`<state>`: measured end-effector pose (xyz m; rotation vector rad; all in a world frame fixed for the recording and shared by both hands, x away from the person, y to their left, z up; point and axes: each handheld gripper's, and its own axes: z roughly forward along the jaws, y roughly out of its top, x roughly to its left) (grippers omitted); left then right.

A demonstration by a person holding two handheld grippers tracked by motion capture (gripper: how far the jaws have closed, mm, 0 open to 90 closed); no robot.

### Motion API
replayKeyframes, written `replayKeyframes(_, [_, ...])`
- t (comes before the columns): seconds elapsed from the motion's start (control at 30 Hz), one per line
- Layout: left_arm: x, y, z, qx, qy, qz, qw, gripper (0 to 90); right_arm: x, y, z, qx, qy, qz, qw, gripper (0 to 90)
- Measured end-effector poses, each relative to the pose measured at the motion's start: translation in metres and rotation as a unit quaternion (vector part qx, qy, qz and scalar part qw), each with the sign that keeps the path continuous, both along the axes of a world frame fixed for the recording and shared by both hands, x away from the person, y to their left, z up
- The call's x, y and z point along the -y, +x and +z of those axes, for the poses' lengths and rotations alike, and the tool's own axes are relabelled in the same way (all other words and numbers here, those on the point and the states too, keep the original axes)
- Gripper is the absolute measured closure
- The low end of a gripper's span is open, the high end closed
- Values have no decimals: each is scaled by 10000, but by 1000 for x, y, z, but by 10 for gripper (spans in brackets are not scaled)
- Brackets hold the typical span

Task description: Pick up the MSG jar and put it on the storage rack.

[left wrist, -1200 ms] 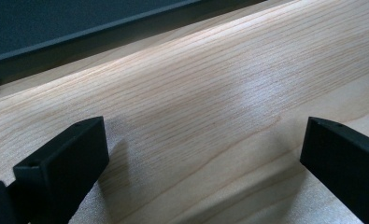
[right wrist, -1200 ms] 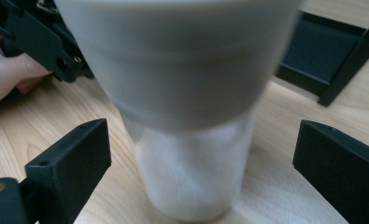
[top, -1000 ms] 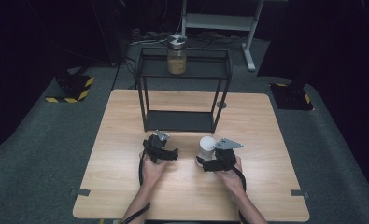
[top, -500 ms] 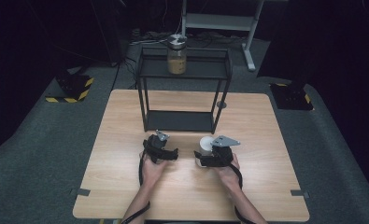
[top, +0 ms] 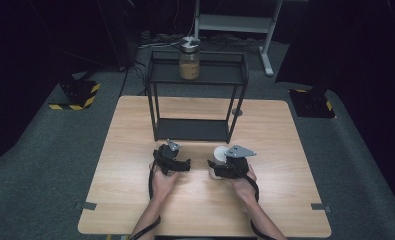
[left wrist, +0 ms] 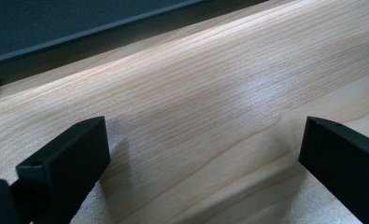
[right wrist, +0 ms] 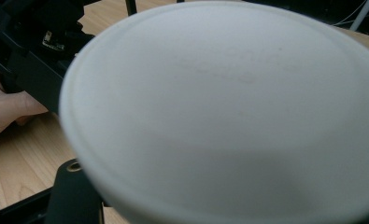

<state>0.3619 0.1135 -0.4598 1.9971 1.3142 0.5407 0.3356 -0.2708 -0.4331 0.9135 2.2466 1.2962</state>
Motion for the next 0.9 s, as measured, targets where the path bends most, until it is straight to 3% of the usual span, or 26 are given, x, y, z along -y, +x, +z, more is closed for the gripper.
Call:
replayKeyframes(0.7, [-1,0,0,2,-33,-2,10000,20,0,-1,2,35,-52,-7,10000,342])
replayKeyframes(0.9, [-1,0,0,4,-29,1,10000,21,3,0,11,87,-35,34,10000,343])
